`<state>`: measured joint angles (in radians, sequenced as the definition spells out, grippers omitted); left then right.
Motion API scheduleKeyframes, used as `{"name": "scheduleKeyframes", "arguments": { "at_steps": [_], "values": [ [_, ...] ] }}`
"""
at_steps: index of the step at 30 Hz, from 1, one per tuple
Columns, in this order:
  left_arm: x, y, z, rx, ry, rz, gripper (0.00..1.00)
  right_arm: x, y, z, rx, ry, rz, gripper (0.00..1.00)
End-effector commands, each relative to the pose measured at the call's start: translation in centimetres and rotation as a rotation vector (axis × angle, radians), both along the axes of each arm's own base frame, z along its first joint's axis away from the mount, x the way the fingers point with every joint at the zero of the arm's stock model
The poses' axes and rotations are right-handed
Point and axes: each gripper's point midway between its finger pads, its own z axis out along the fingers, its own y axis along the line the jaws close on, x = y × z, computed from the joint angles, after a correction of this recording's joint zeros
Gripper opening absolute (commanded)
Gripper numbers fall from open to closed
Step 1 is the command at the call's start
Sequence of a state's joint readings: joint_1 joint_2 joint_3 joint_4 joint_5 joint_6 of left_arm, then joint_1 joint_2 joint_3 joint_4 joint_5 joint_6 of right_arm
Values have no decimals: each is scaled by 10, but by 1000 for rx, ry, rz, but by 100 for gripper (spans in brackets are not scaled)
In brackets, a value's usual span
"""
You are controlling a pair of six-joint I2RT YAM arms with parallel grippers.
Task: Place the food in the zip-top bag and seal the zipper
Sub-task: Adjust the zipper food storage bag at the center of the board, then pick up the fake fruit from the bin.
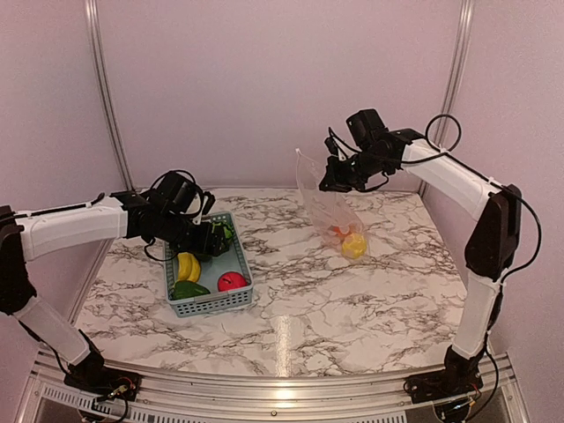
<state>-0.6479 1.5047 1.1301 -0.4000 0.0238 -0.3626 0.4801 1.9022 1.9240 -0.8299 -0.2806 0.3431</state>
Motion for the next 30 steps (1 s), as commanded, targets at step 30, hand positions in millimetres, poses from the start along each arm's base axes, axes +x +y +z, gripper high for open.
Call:
{"name": "scheduleKeyframes", "arguments": {
  "at_steps": [30],
  "values": [
    [-47, -34, -88, -56, 407, -108, 86, -30, 39, -19, 35, 47, 89, 0]
  ]
}}
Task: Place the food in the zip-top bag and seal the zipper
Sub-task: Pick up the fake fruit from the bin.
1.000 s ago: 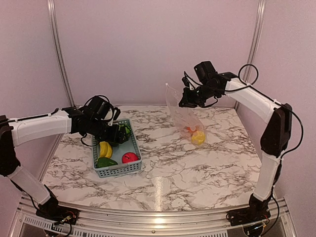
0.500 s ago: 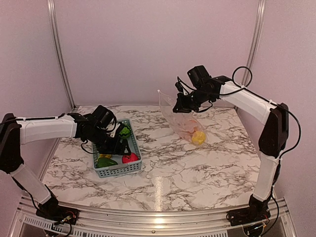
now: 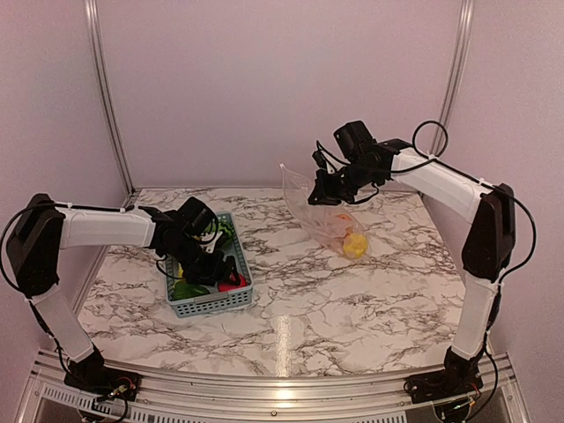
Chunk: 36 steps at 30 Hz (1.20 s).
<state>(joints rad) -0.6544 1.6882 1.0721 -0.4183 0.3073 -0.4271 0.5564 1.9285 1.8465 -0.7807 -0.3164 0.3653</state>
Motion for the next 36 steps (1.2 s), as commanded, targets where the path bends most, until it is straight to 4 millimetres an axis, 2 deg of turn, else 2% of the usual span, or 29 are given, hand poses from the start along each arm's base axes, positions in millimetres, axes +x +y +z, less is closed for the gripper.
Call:
{"name": "scheduleKeyframes", "arguments": {
  "at_steps": [1, 7, 12, 20, 25, 30, 33, 36],
  "values": [
    [2, -9, -4, 7, 35, -6, 85, -6, 1, 16, 32, -26, 3, 0],
    [2, -17, -8, 3, 54, -25, 82, -9, -3, 15, 27, -29, -2, 0],
    [2, -17, -8, 25, 71, -31, 71, -12, -5, 12, 23, -27, -3, 0],
    [14, -8, 17, 87, 10, -19, 62, -11, -3, 14, 30, -30, 0, 0],
    [39, -9, 55, 72, -55, 51, 62, -9, -3, 16, 19, -34, 6, 0],
    [67, -18, 104, 24, -168, 120, 60, -8, -2, 19, 17, -35, 10, 0],
    [83, -33, 137, -72, -228, 154, 60, -8, 0, 20, 24, -33, 13, 0],
    [96, -56, 178, -250, -304, 173, 58, -9, 2, 23, 30, -37, 16, 1]
  ]
}}
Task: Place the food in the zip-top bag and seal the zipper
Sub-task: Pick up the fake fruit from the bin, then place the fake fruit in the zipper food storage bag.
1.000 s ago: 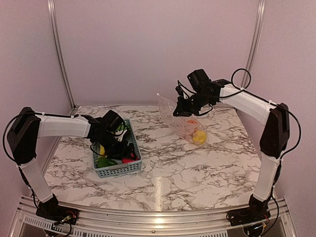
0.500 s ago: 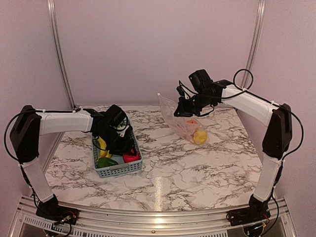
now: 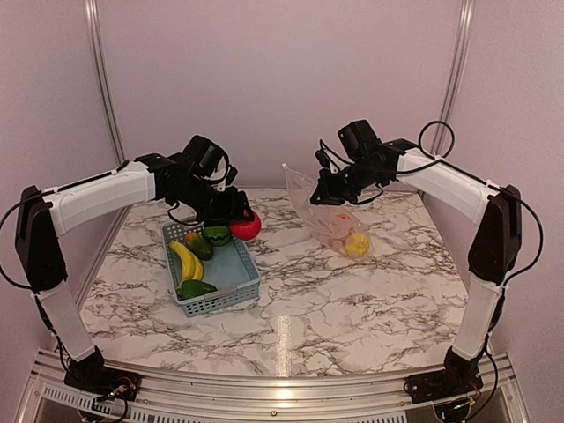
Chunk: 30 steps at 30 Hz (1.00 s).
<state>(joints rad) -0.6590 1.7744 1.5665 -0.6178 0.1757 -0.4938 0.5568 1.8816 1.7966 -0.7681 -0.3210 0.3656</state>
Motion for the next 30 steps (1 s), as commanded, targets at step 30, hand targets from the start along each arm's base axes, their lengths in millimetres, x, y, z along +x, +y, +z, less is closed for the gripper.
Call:
{"name": "scheduleKeyframes", "arguments": {
  "at_steps": [30],
  "values": [
    [3, -120, 123, -769, -328, -142, 53, -10, 4, 57, 95, -54, -33, 0]
  ]
}}
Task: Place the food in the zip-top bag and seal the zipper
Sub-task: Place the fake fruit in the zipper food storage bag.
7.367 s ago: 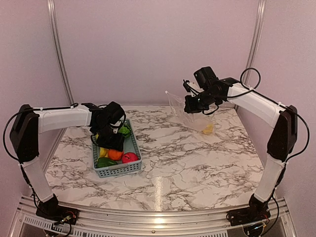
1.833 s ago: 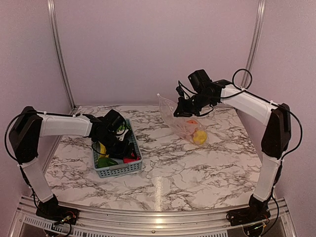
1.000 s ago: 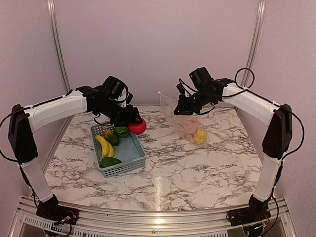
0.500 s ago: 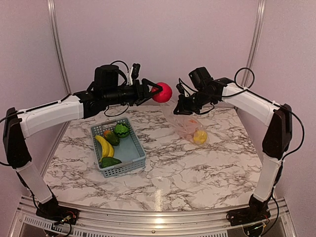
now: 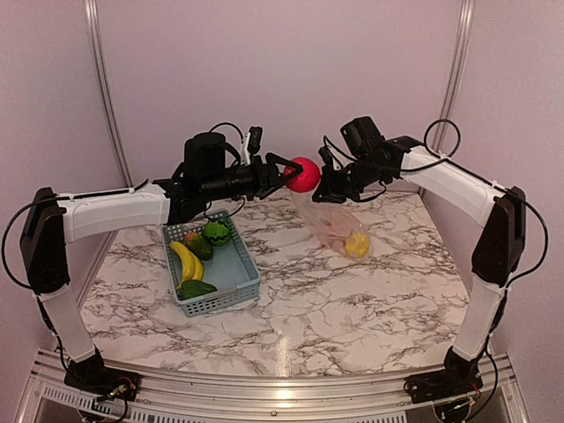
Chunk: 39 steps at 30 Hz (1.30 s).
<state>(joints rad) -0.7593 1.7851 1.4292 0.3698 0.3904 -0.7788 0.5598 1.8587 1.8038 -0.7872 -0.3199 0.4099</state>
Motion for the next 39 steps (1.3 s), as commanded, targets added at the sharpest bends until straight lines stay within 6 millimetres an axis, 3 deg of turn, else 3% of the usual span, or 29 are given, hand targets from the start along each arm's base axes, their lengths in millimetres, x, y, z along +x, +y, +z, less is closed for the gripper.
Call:
{"name": "scheduleKeyframes", "arguments": {
  "at_steps": [1, 6, 16, 22, 26, 31, 39],
  "values": [
    [-4, -1, -14, -20, 21, 0, 53, -5, 5, 47, 75, -76, -10, 0],
    [-4, 5, -18, -32, 27, 27, 52, -5, 3, 47, 76, -74, -25, 0],
    [37, 32, -72, 230, 180, 312, 55, -5, 2, 57, 98, -84, -38, 0],
    [51, 25, -83, 318, 251, 357, 64, -7, 3, 59, 122, -75, -50, 0],
    [59, 12, -73, 275, 267, 347, 79, -8, 3, 60, 124, -73, -49, 0],
    [58, 1, -48, 182, 258, 308, 89, -8, -1, 65, 116, -89, -63, 0],
    [40, 9, 40, 29, 79, 253, 87, -6, -2, 57, 94, -87, -67, 0]
  ]
}}
